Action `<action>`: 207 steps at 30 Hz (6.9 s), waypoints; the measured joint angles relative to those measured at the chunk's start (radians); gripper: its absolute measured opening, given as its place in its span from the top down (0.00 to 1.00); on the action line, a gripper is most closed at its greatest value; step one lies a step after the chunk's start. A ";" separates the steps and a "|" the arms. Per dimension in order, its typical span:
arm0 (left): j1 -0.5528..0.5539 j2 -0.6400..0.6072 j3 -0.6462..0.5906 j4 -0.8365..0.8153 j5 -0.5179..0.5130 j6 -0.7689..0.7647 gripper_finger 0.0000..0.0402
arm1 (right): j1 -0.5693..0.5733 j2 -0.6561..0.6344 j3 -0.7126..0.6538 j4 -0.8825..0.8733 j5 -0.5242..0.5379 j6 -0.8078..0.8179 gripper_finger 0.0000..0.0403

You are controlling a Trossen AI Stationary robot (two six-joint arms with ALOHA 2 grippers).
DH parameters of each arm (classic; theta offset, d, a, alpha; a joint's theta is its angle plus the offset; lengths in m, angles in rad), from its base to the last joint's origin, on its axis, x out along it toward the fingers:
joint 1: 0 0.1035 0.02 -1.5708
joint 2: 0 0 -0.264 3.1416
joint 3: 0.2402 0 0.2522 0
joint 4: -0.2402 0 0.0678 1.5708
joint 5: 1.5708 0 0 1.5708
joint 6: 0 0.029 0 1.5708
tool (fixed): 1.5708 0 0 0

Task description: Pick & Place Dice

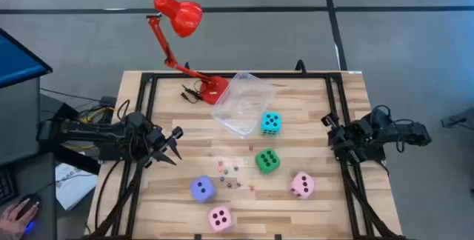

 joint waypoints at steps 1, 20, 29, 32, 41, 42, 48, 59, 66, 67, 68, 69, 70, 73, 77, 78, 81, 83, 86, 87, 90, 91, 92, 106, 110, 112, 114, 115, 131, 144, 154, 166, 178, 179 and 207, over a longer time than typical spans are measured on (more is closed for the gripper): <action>0.000 0.000 0.000 0.000 0.000 0.000 0.73 | 0.000 0.000 0.000 0.000 0.000 0.000 0.88; 0.000 0.000 0.000 0.000 0.000 0.000 0.73 | 0.000 0.000 0.000 0.000 0.000 0.000 0.88; 0.000 0.000 0.000 0.000 0.000 0.000 0.73 | 0.000 0.000 0.000 0.000 0.000 0.000 0.88; 0.000 0.000 0.000 0.000 0.000 0.000 0.73 | 0.000 0.000 0.000 0.000 0.000 0.000 0.88; 0.000 0.000 0.000 0.000 0.000 0.000 0.73 | 0.000 0.000 0.000 0.000 0.000 0.000 0.88; 0.000 0.000 0.000 0.000 0.000 0.000 0.73 | 0.000 0.000 0.000 0.000 0.000 0.000 0.88; 0.000 0.000 0.000 0.000 0.000 0.000 0.73 | 0.000 0.000 0.000 0.000 0.000 0.000 0.88; 0.000 0.000 0.000 0.000 0.000 0.000 0.73 | 0.000 0.000 0.000 0.000 0.000 0.000 0.88; 0.000 0.000 0.000 0.000 0.000 0.000 0.73 | 0.000 0.000 0.000 0.000 0.000 0.000 0.88; 0.000 0.000 0.000 0.000 0.000 0.000 0.73 | 0.000 0.000 0.000 0.000 0.000 0.000 0.88; 0.000 0.000 0.000 0.000 0.000 0.000 0.73 | 0.000 0.000 0.000 0.000 0.000 0.000 0.88; 0.000 0.000 0.000 0.000 0.000 0.000 0.73 | 0.000 0.000 0.000 0.000 0.000 0.000 0.88; 0.000 0.000 0.000 0.000 0.000 0.000 0.73 | 0.000 0.000 0.000 0.000 0.000 0.000 0.88; 0.000 0.000 0.000 0.000 0.000 0.000 0.73 | 0.000 0.000 0.000 0.000 0.000 0.000 0.88; 0.000 0.000 0.000 0.000 0.000 0.000 0.73 | 0.000 0.000 0.000 0.000 0.000 0.000 0.88; 0.000 0.000 0.000 0.000 0.000 0.000 0.73 | 0.000 0.000 0.000 0.000 0.000 0.000 0.88; 0.000 0.000 0.000 0.000 0.000 0.000 0.73 | 0.000 0.000 0.000 0.000 0.000 0.000 0.88; 0.000 0.000 0.000 0.000 0.000 0.000 0.73 | 0.000 0.000 0.000 0.000 0.000 0.000 0.88; 0.000 0.000 0.000 0.000 0.000 0.000 0.73 | 0.000 0.000 0.000 0.000 0.000 0.000 0.88; 0.000 0.000 0.000 0.000 0.000 0.000 0.73 | 0.000 0.000 0.000 0.000 0.000 0.000 0.88; 0.000 0.000 0.000 0.000 0.000 0.000 0.73 | 0.000 0.000 0.000 0.000 0.000 0.000 0.88; 0.000 0.000 0.000 0.000 0.000 0.000 0.73 | 0.000 0.000 0.000 0.000 0.000 0.000 0.88; 0.000 0.000 0.000 0.000 0.000 0.000 0.73 | 0.000 0.000 0.000 0.000 0.000 0.000 0.88; 0.000 0.000 0.000 0.000 0.000 0.000 0.73 | 0.000 0.000 0.000 0.000 0.000 0.000 0.88; 0.000 0.000 0.000 0.000 0.000 0.000 0.73 | 0.000 0.000 0.000 0.000 0.000 0.000 0.88; 0.000 0.000 0.000 0.000 0.000 0.000 0.73 | 0.000 0.000 0.000 0.000 0.000 0.000 0.88; 0.000 0.000 0.000 0.000 0.000 0.000 0.73 | 0.000 0.000 0.000 0.000 0.000 0.000 0.88; 0.000 0.000 0.000 0.000 0.000 0.000 0.73 | 0.000 0.000 0.000 0.000 0.000 0.000 0.88; 0.000 0.000 0.000 0.000 0.000 0.000 0.73 | 0.000 0.000 0.000 0.000 0.000 0.000 0.88; 0.000 0.000 0.000 0.000 0.000 0.000 0.73 | 0.000 0.000 0.000 0.000 0.000 0.000 0.88; 0.000 0.000 0.000 0.000 0.000 0.000 0.73 | 0.000 0.000 0.000 0.000 0.000 0.000 0.88; 0.000 0.000 0.000 0.000 0.000 0.000 0.73 | 0.000 0.000 0.000 0.000 0.000 0.000 0.88; 0.000 0.000 0.000 0.000 0.000 0.000 0.73 | 0.000 0.000 0.000 0.001 0.001 -0.119 0.88; 0.000 0.000 0.000 0.000 0.000 0.000 0.73 | 0.000 0.000 0.000 0.001 0.001 -0.121 0.88; 0.070 0.021 0.000 0.054 -0.555 0.132 0.73 | -0.118 0.039 0.000 -0.262 0.551 -0.300 0.88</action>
